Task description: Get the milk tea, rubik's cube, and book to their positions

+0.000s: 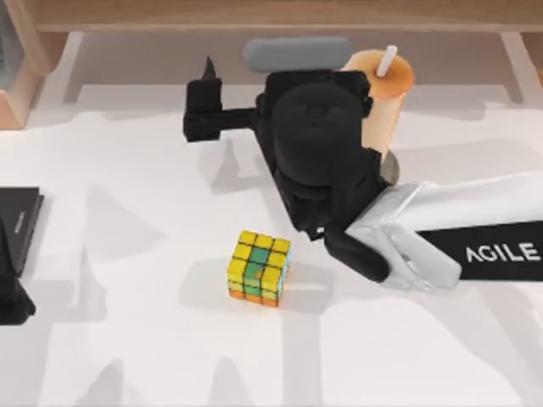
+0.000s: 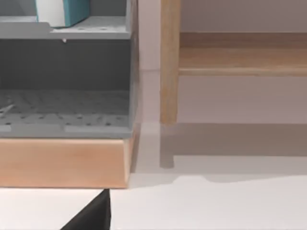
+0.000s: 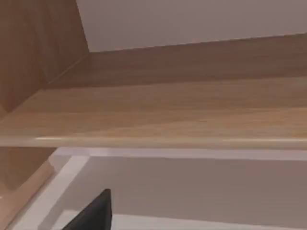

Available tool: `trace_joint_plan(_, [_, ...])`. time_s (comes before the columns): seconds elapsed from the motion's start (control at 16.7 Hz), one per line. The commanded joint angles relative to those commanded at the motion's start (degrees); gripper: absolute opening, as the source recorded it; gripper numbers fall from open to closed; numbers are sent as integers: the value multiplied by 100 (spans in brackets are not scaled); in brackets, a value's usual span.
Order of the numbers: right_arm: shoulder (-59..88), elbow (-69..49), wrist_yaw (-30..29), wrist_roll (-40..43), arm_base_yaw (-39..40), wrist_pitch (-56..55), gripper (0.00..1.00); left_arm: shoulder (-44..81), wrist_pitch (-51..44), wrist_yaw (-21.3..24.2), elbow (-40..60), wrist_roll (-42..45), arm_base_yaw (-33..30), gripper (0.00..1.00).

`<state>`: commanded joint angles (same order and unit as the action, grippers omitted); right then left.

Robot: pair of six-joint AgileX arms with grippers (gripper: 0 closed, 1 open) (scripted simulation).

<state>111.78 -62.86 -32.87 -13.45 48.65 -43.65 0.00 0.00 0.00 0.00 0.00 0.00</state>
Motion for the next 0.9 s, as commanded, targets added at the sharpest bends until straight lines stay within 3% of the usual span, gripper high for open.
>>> trace_joint_plan(0.48, [785,-2768,1495,-2201,788,4418,100,0,0,0,0,0,0,100])
trace_joint_plan(0.9, [1683,-4977,2562,-3885,619,8715,100,0,0,0,0,0,0,100])
